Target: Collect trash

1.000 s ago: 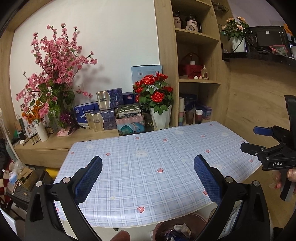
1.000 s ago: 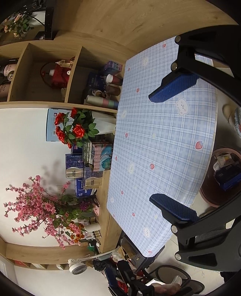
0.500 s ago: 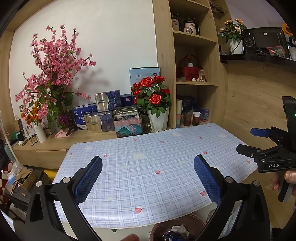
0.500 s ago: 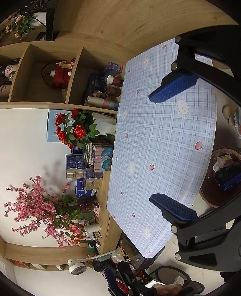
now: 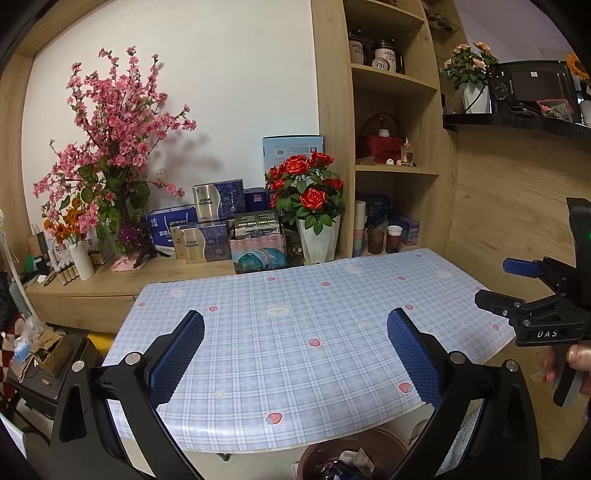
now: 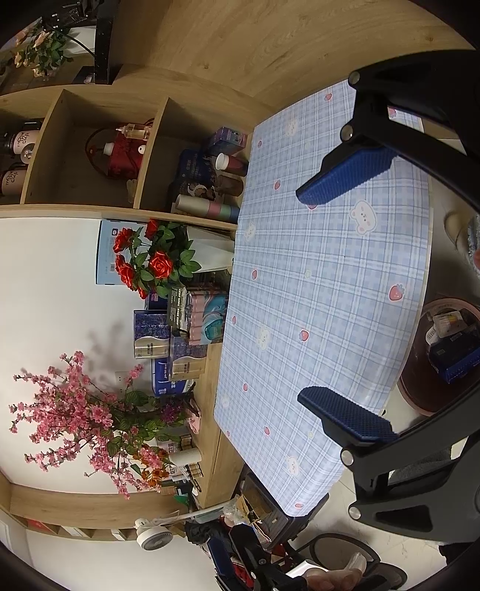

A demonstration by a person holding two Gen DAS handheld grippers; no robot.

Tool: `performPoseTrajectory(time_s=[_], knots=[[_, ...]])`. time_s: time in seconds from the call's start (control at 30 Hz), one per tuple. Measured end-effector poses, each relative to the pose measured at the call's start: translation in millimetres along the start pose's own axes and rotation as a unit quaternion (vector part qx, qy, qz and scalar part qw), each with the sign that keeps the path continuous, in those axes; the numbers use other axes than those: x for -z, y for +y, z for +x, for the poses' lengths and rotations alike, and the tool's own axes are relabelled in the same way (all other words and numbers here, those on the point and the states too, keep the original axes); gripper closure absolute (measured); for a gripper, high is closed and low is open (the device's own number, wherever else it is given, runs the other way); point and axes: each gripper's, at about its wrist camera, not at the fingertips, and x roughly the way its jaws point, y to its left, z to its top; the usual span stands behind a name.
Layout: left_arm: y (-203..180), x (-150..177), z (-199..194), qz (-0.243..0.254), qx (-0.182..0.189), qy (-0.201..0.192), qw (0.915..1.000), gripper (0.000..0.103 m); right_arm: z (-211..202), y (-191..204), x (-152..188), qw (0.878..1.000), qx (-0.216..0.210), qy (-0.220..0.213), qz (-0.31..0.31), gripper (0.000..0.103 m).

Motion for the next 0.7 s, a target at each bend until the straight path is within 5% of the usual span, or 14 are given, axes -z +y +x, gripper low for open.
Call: performPoseTrajectory(time_s=[0.7], knots=[[2.5,0.4,-5.3,0.001,-0.002,-0.003,1.0000,0.006,-3.2,2.0,-4.4,1.000,0.006,-0.010,-0.010,0.006]])
